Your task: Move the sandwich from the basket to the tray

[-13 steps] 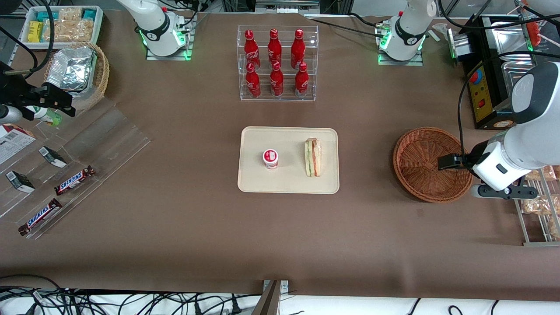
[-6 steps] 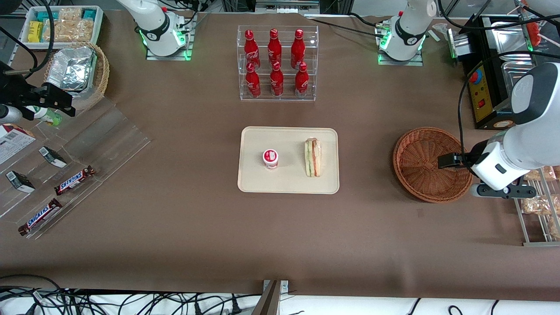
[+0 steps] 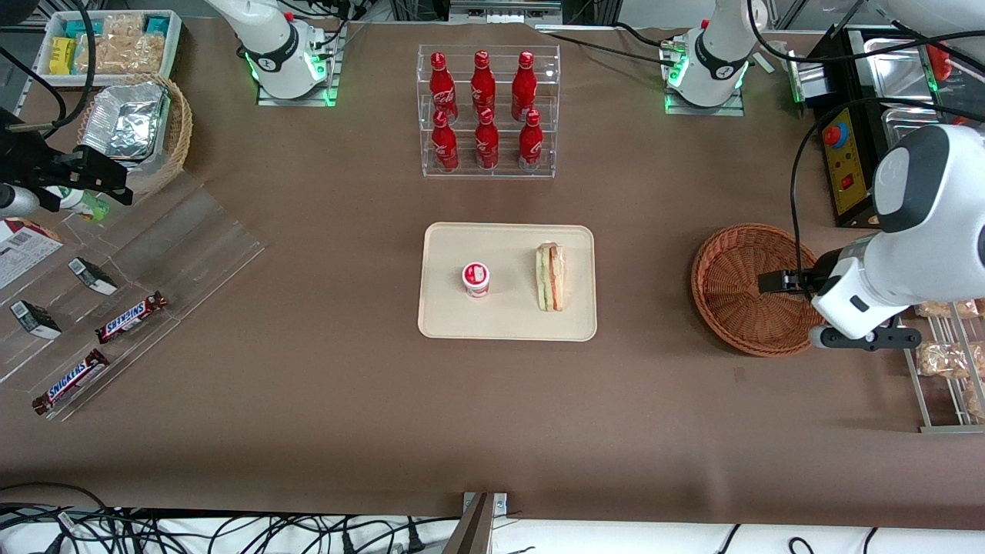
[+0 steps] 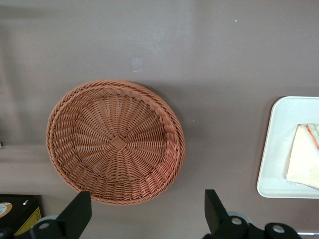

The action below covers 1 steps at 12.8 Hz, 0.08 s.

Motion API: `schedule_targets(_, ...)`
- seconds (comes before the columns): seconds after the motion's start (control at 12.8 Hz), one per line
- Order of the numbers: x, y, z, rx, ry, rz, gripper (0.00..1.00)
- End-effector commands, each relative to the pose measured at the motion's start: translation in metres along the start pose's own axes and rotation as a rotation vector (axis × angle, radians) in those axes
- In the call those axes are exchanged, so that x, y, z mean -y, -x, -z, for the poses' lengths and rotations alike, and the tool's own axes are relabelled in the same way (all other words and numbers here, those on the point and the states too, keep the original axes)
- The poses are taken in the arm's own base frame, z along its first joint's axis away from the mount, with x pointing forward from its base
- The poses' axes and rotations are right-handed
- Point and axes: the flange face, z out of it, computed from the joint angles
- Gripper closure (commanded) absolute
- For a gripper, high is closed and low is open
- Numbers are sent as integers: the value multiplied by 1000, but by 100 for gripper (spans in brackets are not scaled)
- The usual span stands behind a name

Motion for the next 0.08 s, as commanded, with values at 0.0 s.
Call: schedule_targets(0.0, 10, 8, 15, -3, 21, -27, 0)
